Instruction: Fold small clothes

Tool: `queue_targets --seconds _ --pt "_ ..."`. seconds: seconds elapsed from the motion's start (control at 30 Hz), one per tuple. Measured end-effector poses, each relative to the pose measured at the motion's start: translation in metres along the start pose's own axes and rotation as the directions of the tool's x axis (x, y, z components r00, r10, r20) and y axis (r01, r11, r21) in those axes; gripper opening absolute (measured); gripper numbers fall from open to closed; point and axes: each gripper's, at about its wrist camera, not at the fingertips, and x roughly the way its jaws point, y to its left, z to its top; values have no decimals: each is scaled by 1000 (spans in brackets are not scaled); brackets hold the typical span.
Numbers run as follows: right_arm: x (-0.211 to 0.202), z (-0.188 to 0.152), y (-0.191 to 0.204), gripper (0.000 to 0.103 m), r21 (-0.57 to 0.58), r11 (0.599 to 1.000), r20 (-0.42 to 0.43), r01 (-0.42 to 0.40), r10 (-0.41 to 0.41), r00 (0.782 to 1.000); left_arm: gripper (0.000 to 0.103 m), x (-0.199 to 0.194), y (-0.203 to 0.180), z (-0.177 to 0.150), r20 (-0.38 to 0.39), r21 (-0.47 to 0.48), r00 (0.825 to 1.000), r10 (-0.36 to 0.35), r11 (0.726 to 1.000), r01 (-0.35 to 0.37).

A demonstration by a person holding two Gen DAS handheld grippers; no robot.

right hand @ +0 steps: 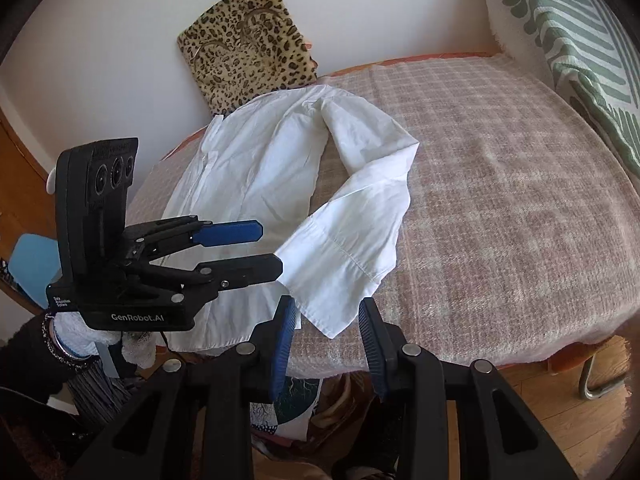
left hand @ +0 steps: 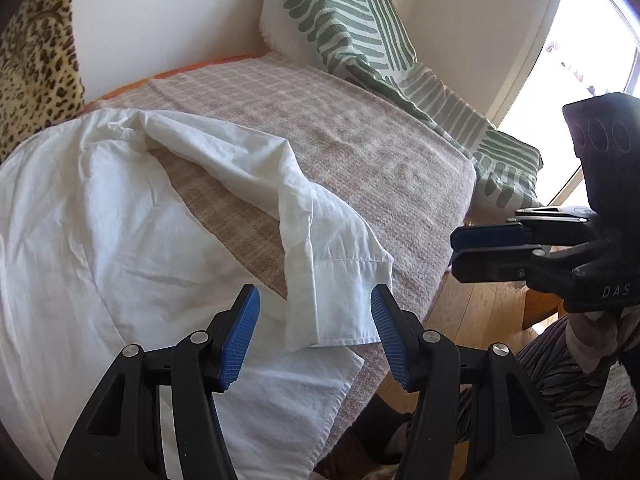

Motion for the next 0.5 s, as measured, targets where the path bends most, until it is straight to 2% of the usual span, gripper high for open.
queue_targets --seconds 0.07,0.1,0.13,0.17,0.2,0.33,0.4,0.5 --pt "-2 15 -17 36 47 999 28 15 -16 999 57 8 0 -3 -15 25 999 31 999 -30" --pt "0 23 -24 36 62 998 34 6 -8 999 52 12 4 -4 -20 23 999 38 999 -38" --pt "4 35 -31 37 81 997 34 -7 4 999 43 15 7 -5 -21 15 999 32 999 -32" --pt "9 44 -38 37 96 995 30 -20 17 999 22 17 13 -6 -26 -6 1000 7 1000 -7" --pt "18 56 -42 37 111 993 29 -27 24 999 7 20 18 -7 -30 -33 999 -27 999 26" --pt "50 94 -58 37 134 991 32 -11 7 999 2 14 27 -8 -1 -88 996 -85 993 84" --pt "67 106 -64 37 162 986 23 -38 34 999 2 1 34 -9 26 -130 992 -123 984 125" --pt "90 121 -66 37 181 983 -2 -38 39 999 2 -27 46 -16 68 -170 989 -134 975 144"
